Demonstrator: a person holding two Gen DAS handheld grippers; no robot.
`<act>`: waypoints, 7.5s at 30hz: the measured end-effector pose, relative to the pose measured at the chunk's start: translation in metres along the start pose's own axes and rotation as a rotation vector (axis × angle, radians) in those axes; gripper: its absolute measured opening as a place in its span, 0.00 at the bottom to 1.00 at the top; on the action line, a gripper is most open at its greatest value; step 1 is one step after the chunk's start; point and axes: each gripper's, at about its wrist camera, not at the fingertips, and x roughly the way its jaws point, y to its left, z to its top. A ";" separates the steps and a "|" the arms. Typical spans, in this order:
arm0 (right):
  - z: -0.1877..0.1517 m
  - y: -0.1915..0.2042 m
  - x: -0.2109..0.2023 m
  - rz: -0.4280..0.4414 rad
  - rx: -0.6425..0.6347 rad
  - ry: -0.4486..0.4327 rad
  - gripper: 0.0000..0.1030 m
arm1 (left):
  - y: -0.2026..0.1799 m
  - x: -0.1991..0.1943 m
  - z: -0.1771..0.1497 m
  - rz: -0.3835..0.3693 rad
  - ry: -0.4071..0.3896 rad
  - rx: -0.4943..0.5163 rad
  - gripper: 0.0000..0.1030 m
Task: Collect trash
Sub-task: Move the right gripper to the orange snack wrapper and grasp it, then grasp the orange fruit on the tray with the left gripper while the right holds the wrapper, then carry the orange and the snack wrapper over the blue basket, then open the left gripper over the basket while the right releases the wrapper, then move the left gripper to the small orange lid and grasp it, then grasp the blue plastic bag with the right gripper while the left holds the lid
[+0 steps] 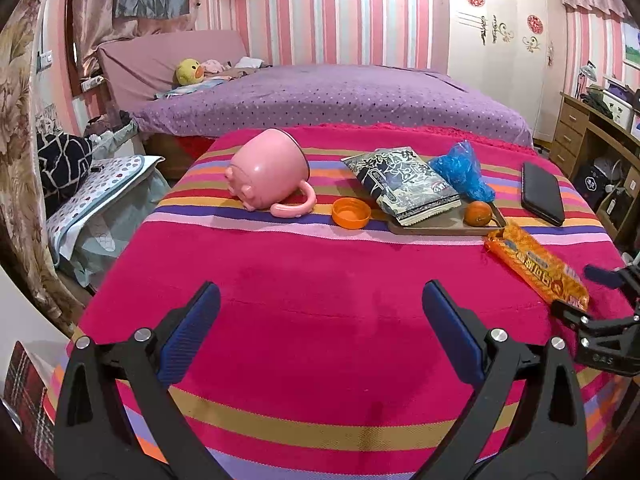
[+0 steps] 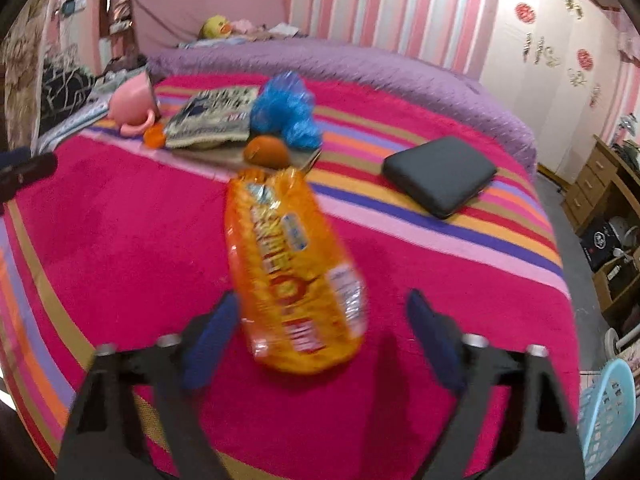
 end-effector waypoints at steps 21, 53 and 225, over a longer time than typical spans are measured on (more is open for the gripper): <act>0.010 -0.058 -0.056 -0.057 0.037 -0.200 0.15 | -0.024 0.002 0.008 -0.021 -0.006 0.010 0.95; -0.011 -0.173 -0.059 -0.149 0.234 -0.212 0.15 | -0.160 0.111 0.055 -0.183 0.127 0.125 0.58; 0.099 -0.032 0.015 -0.019 0.041 -0.147 0.23 | 0.021 0.043 0.059 -0.073 0.042 -0.080 0.38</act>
